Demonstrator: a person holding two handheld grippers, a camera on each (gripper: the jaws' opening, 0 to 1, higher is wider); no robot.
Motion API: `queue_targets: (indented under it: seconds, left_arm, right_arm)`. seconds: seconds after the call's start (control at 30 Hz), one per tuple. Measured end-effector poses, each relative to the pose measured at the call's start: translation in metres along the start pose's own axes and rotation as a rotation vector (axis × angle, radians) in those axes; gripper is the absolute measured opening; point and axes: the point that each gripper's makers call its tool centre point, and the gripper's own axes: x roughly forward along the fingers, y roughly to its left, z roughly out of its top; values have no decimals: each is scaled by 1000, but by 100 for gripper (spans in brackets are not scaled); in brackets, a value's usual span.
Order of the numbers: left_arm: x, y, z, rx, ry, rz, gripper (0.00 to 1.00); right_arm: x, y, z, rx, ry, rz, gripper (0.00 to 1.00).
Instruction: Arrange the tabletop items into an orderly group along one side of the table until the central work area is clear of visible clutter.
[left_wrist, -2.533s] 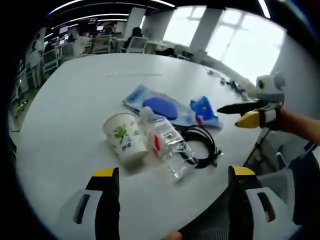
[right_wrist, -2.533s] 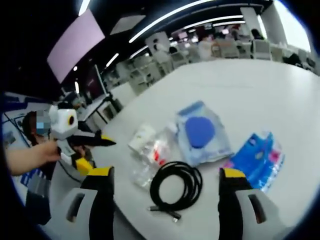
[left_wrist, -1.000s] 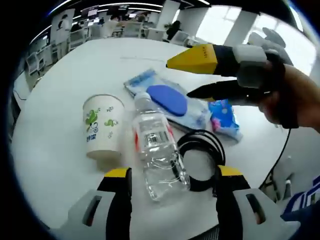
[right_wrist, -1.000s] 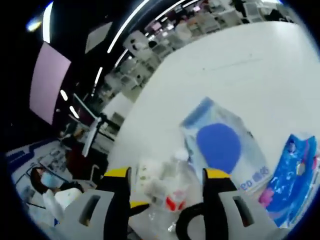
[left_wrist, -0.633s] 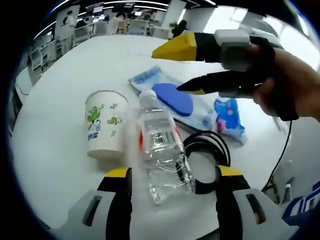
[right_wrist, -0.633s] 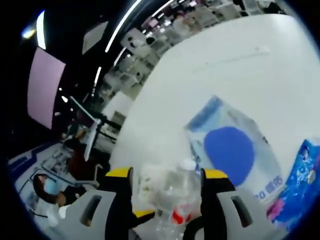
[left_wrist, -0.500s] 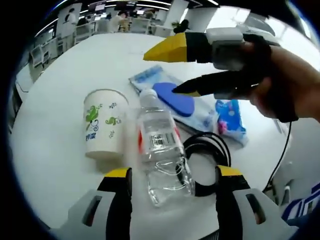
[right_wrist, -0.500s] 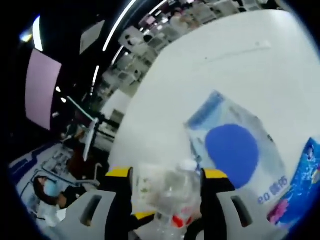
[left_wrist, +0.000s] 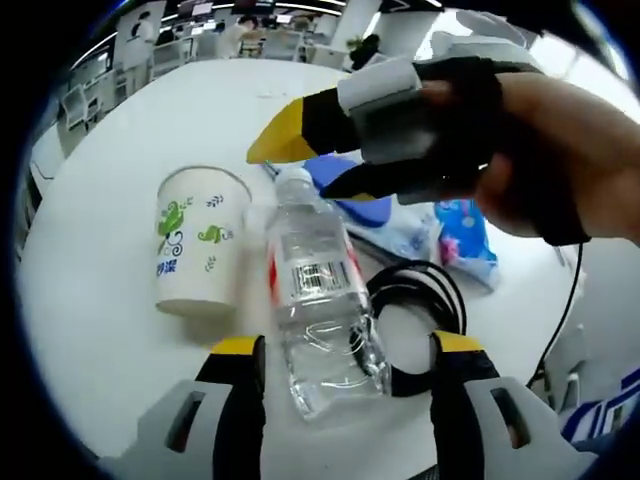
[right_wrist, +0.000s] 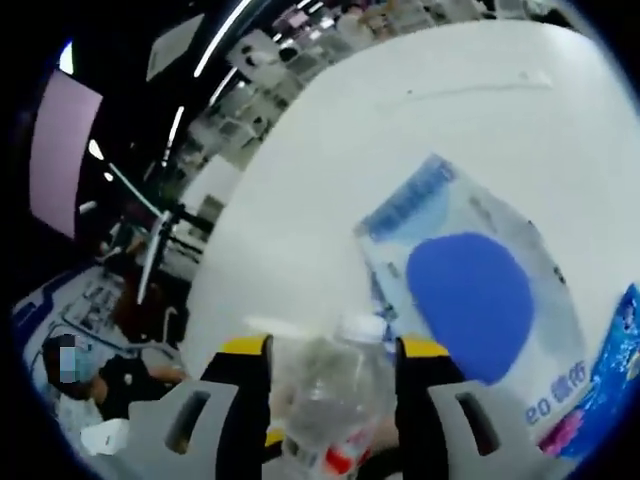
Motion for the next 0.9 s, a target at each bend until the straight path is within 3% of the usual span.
queue_targets:
  seconds: [0.13, 0.33, 0.43, 0.6, 0.77, 0.9]
  left_arm:
    - [2, 0, -3, -11, 2, 0, 61]
    - [6, 3, -3, 81, 4, 35, 49]
    - [5, 6, -2, 83, -2, 34, 45]
    - [6, 6, -1, 78, -13, 33, 44]
    - [6, 7, 0, 66, -31, 28, 43]
    - [5, 8, 1, 63, -37, 13, 43]
  right_arm:
    - [8, -2, -3, 3, 18, -5, 41]
    - [18, -9, -2, 8, 13, -26, 39]
    - [20, -14, -1, 9, 4, -33, 31]
    - [23, -21, 4, 139, -44, -19, 24]
    - [22, -20, 5, 147, -30, -6, 22]
    - [20, -20, 5, 201, -37, 20, 20]
